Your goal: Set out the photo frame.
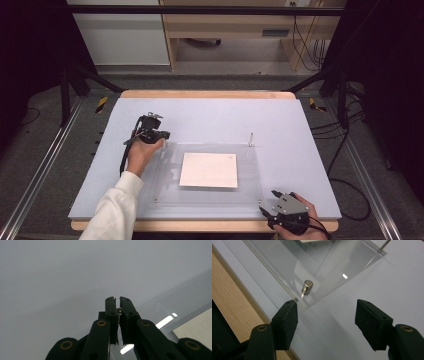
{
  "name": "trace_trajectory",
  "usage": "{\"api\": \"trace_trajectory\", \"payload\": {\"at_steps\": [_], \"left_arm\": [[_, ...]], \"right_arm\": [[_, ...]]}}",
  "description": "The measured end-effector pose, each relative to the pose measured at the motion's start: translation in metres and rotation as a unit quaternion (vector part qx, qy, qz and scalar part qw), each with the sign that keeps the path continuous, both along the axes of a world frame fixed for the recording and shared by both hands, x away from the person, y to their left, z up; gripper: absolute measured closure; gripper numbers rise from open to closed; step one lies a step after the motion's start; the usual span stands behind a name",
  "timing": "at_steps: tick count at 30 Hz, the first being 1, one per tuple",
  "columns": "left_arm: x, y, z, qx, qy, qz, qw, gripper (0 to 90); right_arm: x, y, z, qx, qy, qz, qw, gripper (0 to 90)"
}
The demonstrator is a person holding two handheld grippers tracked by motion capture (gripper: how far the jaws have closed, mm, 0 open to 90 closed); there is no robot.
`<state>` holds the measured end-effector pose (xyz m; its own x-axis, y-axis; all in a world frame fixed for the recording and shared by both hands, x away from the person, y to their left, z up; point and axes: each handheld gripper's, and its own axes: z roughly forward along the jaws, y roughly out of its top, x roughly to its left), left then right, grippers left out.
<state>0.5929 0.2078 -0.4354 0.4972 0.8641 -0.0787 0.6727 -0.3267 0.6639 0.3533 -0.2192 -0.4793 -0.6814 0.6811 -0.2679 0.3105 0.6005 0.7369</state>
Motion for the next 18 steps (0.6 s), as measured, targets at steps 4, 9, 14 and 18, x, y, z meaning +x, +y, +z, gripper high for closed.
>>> {"api": "trace_trajectory", "payload": {"at_steps": [4,9,14,18], "left_arm": [[0.0,0.0,0.0,-0.001,0.0,0.0,1.0,84.9],[0.001,0.0,0.0,-0.002,0.001,0.0,1.0,84.9],[0.002,0.001,0.0,-0.006,0.003,-0.001,1.0,84.9],[0.003,0.002,0.0,-0.008,0.005,-0.001,1.0,84.9]], "right_arm": [[0.003,0.008,0.001,-0.002,-0.005,0.011,0.9999,33.6],[0.005,0.014,0.001,-0.007,-0.012,0.021,0.9997,32.6],[0.005,0.019,0.005,-0.006,-0.023,0.039,0.999,37.6],[0.005,0.021,0.009,-0.012,-0.033,0.048,0.9982,38.3]]}}
